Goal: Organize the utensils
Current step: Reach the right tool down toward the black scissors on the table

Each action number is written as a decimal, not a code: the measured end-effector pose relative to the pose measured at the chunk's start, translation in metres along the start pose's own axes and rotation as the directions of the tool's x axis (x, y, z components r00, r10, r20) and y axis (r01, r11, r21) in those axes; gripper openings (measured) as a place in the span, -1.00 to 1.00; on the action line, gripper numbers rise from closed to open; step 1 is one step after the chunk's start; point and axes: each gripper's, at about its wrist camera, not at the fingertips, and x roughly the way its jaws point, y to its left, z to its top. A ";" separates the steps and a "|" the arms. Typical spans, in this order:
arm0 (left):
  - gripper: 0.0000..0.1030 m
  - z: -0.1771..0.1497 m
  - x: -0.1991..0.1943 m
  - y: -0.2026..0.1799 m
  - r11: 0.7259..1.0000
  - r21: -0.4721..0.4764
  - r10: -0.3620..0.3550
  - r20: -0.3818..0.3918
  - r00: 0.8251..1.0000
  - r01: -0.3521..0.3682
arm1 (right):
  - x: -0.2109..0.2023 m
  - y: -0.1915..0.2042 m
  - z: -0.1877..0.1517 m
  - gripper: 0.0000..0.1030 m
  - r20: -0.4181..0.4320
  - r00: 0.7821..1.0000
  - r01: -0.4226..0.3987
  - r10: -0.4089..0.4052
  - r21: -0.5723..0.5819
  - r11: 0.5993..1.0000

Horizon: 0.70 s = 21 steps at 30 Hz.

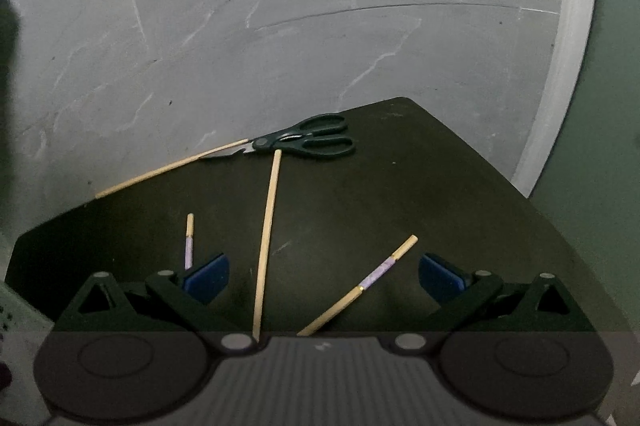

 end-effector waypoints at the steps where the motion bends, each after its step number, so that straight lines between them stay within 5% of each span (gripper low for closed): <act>1: 0.54 0.000 0.000 0.000 1.000 -0.001 0.002 0.000 1.000 -0.002 | 0.002 0.001 0.000 1.00 -0.006 1.000 -0.004 0.004 -0.010 1.000; 13: 0.54 0.001 0.000 -0.004 1.000 -0.019 0.023 -0.005 1.000 -0.023 | 0.049 0.002 0.013 1.00 -0.039 0.999 -0.041 0.038 -0.092 0.995; 21: 0.57 0.003 0.003 -0.006 0.998 -0.031 0.046 -0.012 0.999 -0.046 | 0.092 0.006 0.051 1.00 -0.014 0.994 -0.108 0.107 -0.169 0.980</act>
